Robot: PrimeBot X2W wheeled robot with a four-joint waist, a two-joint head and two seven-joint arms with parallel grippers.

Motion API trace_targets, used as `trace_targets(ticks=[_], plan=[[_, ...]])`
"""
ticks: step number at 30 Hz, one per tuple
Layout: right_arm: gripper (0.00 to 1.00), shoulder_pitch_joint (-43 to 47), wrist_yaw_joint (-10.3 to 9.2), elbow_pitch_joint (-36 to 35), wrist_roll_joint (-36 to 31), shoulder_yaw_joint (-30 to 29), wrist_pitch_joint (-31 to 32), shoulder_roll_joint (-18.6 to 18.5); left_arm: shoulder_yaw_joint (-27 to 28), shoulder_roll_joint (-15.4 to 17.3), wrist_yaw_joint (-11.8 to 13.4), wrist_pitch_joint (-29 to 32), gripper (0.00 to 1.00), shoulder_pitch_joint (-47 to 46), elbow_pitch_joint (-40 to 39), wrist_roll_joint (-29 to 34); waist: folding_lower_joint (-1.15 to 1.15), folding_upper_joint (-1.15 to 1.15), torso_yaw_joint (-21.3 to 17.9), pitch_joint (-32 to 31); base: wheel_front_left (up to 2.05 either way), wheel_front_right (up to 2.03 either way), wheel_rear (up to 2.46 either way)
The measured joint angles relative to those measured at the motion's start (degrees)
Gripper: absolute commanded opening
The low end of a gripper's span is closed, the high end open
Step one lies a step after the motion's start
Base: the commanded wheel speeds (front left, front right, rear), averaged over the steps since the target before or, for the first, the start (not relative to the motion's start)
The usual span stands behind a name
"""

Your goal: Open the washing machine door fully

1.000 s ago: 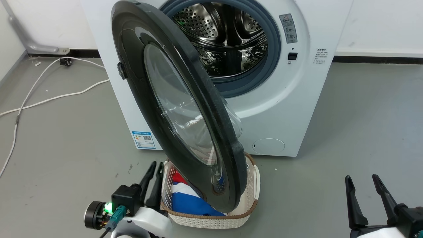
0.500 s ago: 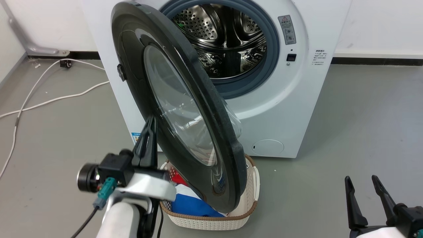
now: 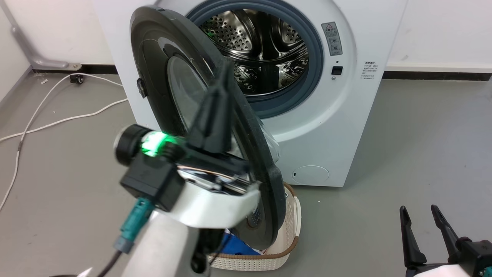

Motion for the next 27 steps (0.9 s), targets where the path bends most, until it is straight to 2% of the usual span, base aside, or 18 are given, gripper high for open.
trace_targets(ticks=[7, 12, 15, 20, 27], plan=[[1.00, -0.01, 0.00, 0.26, 0.01, 0.05, -0.01, 0.00, -13.51, -0.01, -0.07, 5.27, 0.00, -0.73, -1.20, -5.19, 0.00, 0.00, -0.38, 0.36, 0.00, 0.00, 0.00], [1.00, -0.21, 0.00, 0.63, 0.01, 0.02, 0.00, 0.01, -24.05, -0.03, -1.09, 10.03, 0.00, 0.69, 2.77, -9.32, 0.00, 0.00, -0.64, 0.84, 0.00, 0.00, 0.00], [1.00, -0.47, 0.00, 0.82, 0.01, 0.19, 0.00, 0.02, -28.51, -0.03, -1.33, 11.77, 0.00, 2.04, 6.28, -11.37, 0.00, 0.00, -0.83, 1.08, 0.00, 0.00, 0.00], [1.00, -1.08, 0.00, 1.56, 0.10, 0.59, -0.02, 0.02, -31.18, -0.03, 0.34, 12.61, 0.00, 2.77, 15.01, -13.23, 0.00, 0.00, -1.47, 1.47, 0.00, 0.00, 0.00], [1.00, -1.48, 0.00, 2.86, 0.43, 0.88, -0.08, 0.02, -29.15, -0.02, 4.57, 9.29, 0.00, 1.26, 25.62, -15.96, 0.00, 0.00, -2.58, 1.84, 0.00, 0.00, 0.00]])
